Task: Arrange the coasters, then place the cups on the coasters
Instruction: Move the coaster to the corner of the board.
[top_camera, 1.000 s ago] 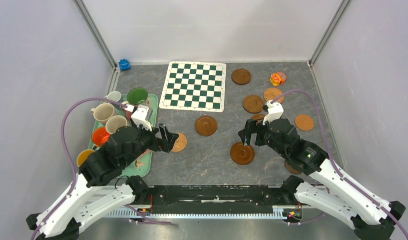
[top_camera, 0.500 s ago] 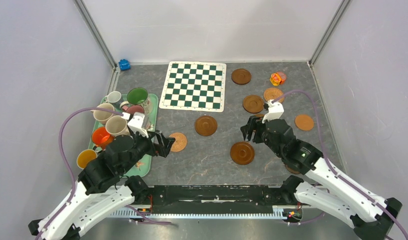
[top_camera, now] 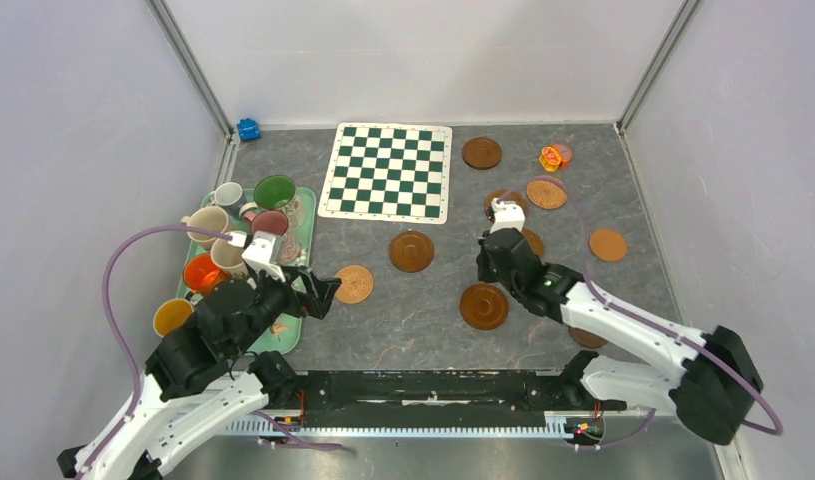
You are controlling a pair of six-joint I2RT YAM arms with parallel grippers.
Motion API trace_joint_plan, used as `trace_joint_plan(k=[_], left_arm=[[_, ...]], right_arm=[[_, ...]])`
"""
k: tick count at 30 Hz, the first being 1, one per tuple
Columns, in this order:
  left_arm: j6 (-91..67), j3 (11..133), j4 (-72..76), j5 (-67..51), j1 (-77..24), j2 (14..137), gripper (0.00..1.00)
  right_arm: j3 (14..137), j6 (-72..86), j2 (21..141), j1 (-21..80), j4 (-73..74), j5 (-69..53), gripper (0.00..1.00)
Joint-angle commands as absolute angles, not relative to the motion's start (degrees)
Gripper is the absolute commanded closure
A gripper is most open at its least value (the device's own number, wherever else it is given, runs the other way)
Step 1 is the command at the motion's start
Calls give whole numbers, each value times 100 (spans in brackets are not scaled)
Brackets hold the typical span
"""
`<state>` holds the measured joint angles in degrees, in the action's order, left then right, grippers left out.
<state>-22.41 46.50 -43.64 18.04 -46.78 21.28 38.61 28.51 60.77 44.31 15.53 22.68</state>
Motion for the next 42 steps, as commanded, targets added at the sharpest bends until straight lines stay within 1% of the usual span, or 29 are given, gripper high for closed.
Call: trace_joint_plan(k=[1, 7, 10, 14, 18, 20, 22, 24, 26, 28, 32, 36, 40, 42], left_arm=[[-2208, 4576, -4275, 2029, -4707, 1890, 0], [-2201, 4544, -4267, 2056, -4711, 1811, 0], [-2197, 4536, -4262, 2034, -4710, 1827, 0], [-2184, 4531, -4271, 2020, -4711, 1863, 0], [-2180, 4536, -4280, 2021, -4711, 1872, 0], [-2180, 4527, -4281, 2046, -4711, 1858, 0], [-2179, 4526, -4280, 2057, -4711, 1851, 0], [-2180, 4527, -4271, 2040, -4711, 1858, 0], [-2175, 4521, -4246, 2024, -4711, 1868, 0], [-2169, 4518, -4239, 1989, -4711, 1903, 0], [-2153, 4529, -4259, 1942, -4710, 1911, 0], [-2171, 4529, -4272, 1984, -4711, 1829, 0], [-2183, 4518, -4272, 2021, -4709, 1744, 0], [-2188, 4519, -4274, 2021, -4710, 1726, 0]], right_arm=[[4262, 2713, 6742, 4384, 484, 1792, 100], [4345, 2724, 7491, 4369, -378, 1032, 100], [4458, 2678, 7743, 4362, -391, 948, 100], [4441, 2765, 7621, 4207, 189, 1697, 100], [4352, 3253, 7364, 3689, 1274, 2144, 100], [4321, 3571, 7212, 3481, 1936, 2738, 100], [4249, 3754, 7046, 3137, 2385, 3201, 100], [4150, 3784, 6895, 2527, 2542, 3385, 100], [4088, 3758, 6789, 1890, 2513, 3731, 100], [4058, 3709, 6762, 1484, 2376, 4164, 100], [3878, 3001, 6785, 1009, 1151, 4251, 100], [3981, 2449, 7157, 589, 434, 4382, 100], [4335, 2295, 7767, 161, 380, 4510, 100], [4400, 2258, 7991, -133, 257, 4264, 100]])
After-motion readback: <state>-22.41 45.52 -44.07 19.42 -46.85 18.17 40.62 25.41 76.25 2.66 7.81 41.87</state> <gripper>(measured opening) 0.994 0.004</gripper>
